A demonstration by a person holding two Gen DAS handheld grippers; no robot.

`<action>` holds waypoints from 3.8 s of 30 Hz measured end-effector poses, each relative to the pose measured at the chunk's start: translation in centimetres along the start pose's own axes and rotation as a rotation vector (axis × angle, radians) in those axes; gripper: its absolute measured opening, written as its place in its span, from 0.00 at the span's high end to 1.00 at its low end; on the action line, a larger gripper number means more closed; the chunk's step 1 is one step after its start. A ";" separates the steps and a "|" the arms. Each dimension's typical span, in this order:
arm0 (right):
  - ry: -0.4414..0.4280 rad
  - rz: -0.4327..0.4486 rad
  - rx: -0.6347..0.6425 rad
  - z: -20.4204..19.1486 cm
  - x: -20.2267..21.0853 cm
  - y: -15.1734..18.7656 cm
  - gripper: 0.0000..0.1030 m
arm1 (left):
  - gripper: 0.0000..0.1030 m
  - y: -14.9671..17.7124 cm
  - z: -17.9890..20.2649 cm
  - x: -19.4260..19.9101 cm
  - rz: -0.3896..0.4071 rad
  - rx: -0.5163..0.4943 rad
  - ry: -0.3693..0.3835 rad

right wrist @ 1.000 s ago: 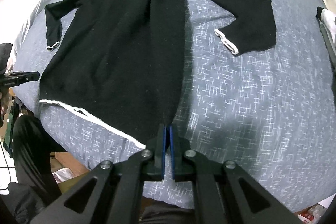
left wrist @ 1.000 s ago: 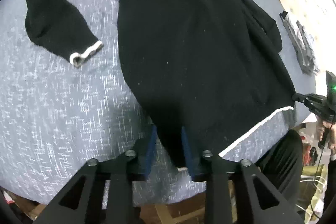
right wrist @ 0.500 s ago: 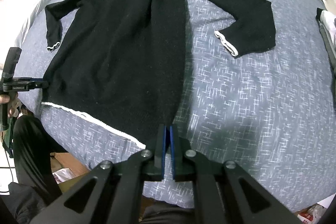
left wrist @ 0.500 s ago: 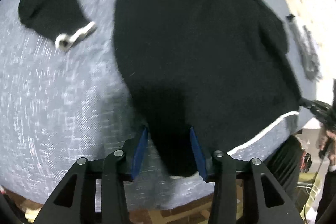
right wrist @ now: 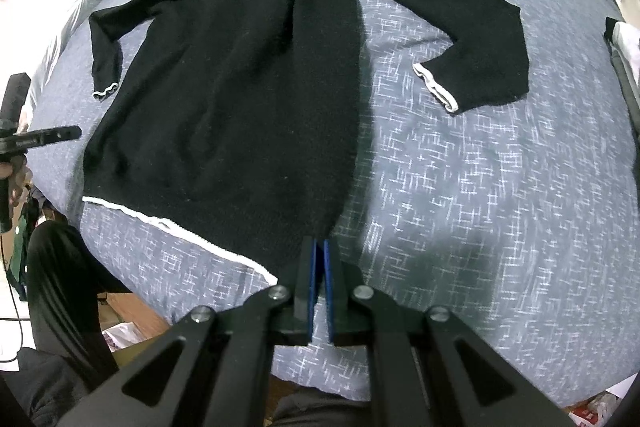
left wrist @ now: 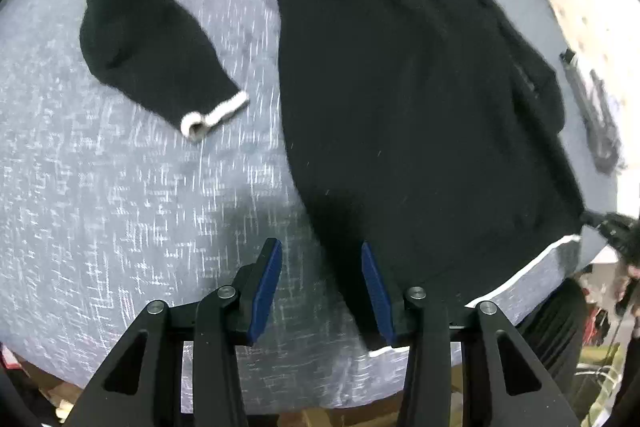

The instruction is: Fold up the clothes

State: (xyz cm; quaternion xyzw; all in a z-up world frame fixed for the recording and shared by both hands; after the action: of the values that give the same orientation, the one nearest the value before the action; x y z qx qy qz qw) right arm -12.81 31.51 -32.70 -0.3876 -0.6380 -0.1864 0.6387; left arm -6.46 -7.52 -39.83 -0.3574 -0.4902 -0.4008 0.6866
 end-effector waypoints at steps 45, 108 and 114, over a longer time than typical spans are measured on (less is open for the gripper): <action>-0.053 -0.027 0.062 -3.6 -0.7 -0.3 0.95 | 0.97 1.3 -2.4 3.6 0.057 -0.026 -0.006; 0.012 0.290 -0.071 15.0 -7.5 -32.9 0.55 | 0.62 -29.8 12.5 -6.0 0.371 -0.356 -0.088; 0.029 0.296 -0.062 15.6 -8.4 -35.0 0.55 | 0.83 -30.3 11.9 -5.2 0.381 -0.367 -0.067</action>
State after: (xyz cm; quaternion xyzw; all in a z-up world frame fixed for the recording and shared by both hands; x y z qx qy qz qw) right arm -49.94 18.77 -33.50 -0.4941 -0.5588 -0.1153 0.6560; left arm -39.36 -8.84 -38.69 -0.5750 -0.3557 -0.3344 0.6566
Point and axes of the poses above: each gripper's, at about its wrist camera, not at the fingertips, and x roughly against the way its jaws point, z to its right, y to its underside, the point moved 7 cm from there along -x, roughly the way its jaws point, and after that the axes turned 13 degrees about x, right-handed, at the moved point
